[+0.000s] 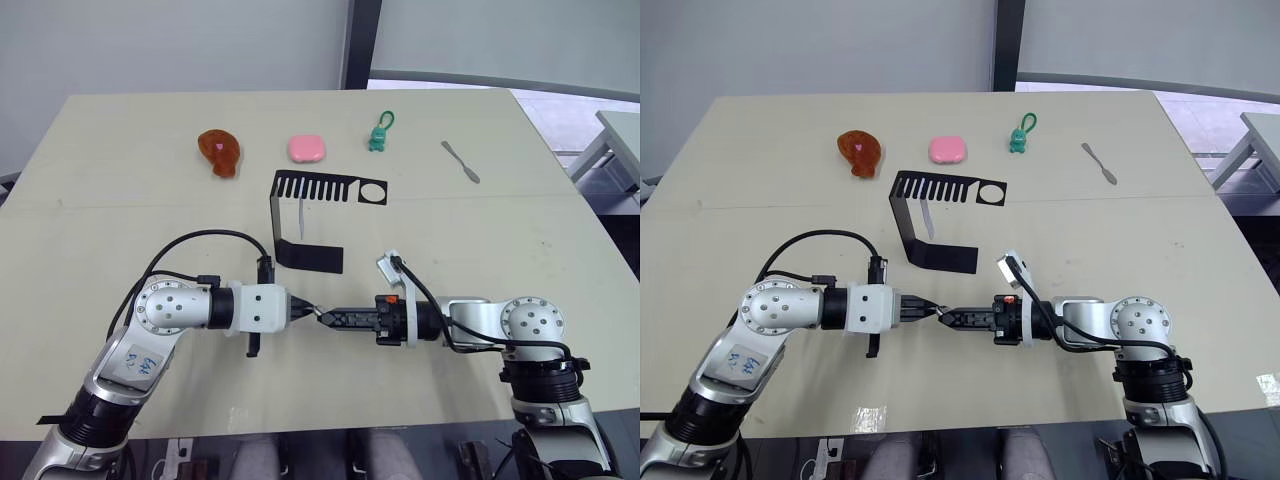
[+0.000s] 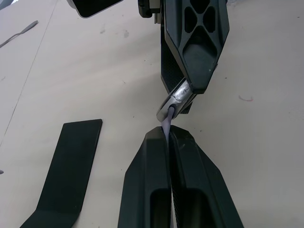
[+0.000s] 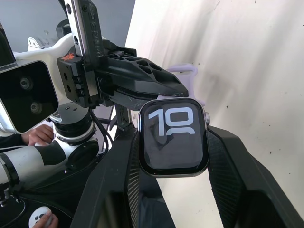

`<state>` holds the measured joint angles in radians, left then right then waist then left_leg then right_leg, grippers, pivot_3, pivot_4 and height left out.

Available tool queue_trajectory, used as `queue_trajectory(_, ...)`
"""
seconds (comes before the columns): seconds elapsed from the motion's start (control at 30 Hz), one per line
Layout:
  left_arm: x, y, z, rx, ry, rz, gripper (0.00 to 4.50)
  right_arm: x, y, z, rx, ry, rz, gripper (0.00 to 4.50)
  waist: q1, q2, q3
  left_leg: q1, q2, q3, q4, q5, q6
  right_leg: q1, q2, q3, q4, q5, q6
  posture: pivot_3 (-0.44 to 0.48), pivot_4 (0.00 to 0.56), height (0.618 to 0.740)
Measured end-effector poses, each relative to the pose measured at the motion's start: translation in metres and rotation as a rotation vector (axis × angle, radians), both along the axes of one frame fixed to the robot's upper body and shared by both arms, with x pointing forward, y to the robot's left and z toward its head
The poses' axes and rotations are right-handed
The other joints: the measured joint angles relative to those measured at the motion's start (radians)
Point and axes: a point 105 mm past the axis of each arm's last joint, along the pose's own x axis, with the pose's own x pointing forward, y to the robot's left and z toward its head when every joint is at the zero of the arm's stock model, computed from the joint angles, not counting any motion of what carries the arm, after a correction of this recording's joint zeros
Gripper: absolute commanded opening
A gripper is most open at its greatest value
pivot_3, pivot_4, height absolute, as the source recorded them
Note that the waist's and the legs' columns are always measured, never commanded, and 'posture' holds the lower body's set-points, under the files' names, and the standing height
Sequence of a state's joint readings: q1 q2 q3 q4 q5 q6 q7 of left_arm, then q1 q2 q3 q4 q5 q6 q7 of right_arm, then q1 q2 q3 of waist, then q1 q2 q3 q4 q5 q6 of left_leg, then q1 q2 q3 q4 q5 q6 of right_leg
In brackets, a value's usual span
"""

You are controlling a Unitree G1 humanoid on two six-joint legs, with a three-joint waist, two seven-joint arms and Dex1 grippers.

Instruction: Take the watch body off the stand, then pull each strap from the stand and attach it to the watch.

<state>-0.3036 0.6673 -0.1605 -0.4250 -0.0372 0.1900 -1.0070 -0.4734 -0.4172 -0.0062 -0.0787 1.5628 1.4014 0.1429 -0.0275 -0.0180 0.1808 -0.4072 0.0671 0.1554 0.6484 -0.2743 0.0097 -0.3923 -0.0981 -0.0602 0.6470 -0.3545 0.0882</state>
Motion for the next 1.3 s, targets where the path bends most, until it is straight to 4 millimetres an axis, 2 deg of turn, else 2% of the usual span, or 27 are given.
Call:
queue_trajectory(0.27,-0.001,0.001,0.001,0.003,0.002,-0.003,0.00,0.000,0.001,0.000,0.004,0.001,0.003,1.51,0.000,0.000,0.000,0.000,0.000,0.000,0.000,0.000,0.000,0.000,0.000,0.000,0.000,0.000,0.000,0.000,0.150,0.740)
queue_trajectory(0.37,-0.004,0.002,0.002,-0.024,0.025,-0.006,1.00,-0.001,0.001,-0.001,0.000,0.002,0.005,1.51,-0.001,0.000,0.000,0.000,0.000,0.000,0.000,0.000,0.000,0.000,0.000,0.000,0.000,0.000,0.000,0.000,0.150,0.740)
queue_trajectory(0.53,-0.013,0.014,0.009,-0.033,0.014,-0.003,3.55,-0.007,0.008,0.000,0.006,-0.005,0.049,1.51,-0.003,0.000,0.000,0.000,0.001,0.000,0.000,0.000,0.000,0.000,0.000,0.000,0.000,0.000,0.000,0.000,0.150,0.740)
queue_trajectory(0.6,-0.021,0.033,0.002,0.019,0.023,0.011,4.49,-0.009,0.008,0.003,0.011,-0.021,0.056,1.51,-0.005,0.000,0.000,0.000,0.001,0.001,-0.001,0.000,0.000,-0.001,0.000,0.001,0.000,0.000,0.000,0.000,0.150,0.740)
queue_trajectory(0.73,-0.026,0.072,0.004,-0.012,0.075,0.099,4.50,-0.011,0.002,0.008,-0.002,-0.071,0.070,1.51,-0.002,0.000,0.000,0.000,0.001,0.001,-0.001,0.000,0.000,-0.001,-0.001,0.000,-0.001,0.000,0.000,0.000,0.150,0.740)
queue_trajectory(0.83,-0.031,0.085,0.013,-0.087,0.102,0.121,4.50,-0.013,0.002,0.015,-0.002,-0.153,0.084,1.51,0.001,0.000,0.000,0.000,0.000,0.000,-0.001,-0.001,0.001,0.000,-0.003,0.000,-0.001,0.000,0.000,0.000,0.150,0.740)
queue_trajectory(0.93,-0.033,0.089,0.025,-0.178,0.127,0.129,4.50,-0.012,0.000,0.028,-0.028,-0.365,0.090,1.51,-0.001,-0.001,0.000,0.000,0.000,0.000,-0.001,-0.001,0.001,0.000,-0.003,-0.001,-0.001,0.000,0.000,0.000,0.150,0.740)
queue_trajectory(1.03,-0.035,0.092,0.026,-0.218,0.165,0.140,4.50,-0.013,0.001,0.036,-0.068,-0.659,0.142,1.51,-0.002,-0.001,0.000,0.000,0.000,0.000,-0.001,-0.002,0.001,0.000,-0.001,-0.001,-0.001,0.000,0.000,0.000,0.150,0.740)
queue_trajectory(1.17,-0.040,0.099,0.021,-0.235,0.207,0.157,4.50,-0.021,-0.010,0.021,-0.227,-1.141,0.354,1.51,-0.003,-0.003,-0.001,0.001,0.000,0.001,0.000,-0.002,-0.001,0.000,0.001,-0.003,-0.002,0.000,0.000,0.000,0.150,0.740)
queue_trajectory(1.3,-0.040,0.104,0.020,-0.234,0.196,0.155,4.50,-0.021,-0.013,0.011,-0.270,-1.370,0.454,1.51,-0.003,-0.003,-0.001,0.002,0.000,0.004,0.001,-0.001,-0.001,0.000,0.001,-0.004,0.000,0.000,0.000,0.000,0.150,0.740)
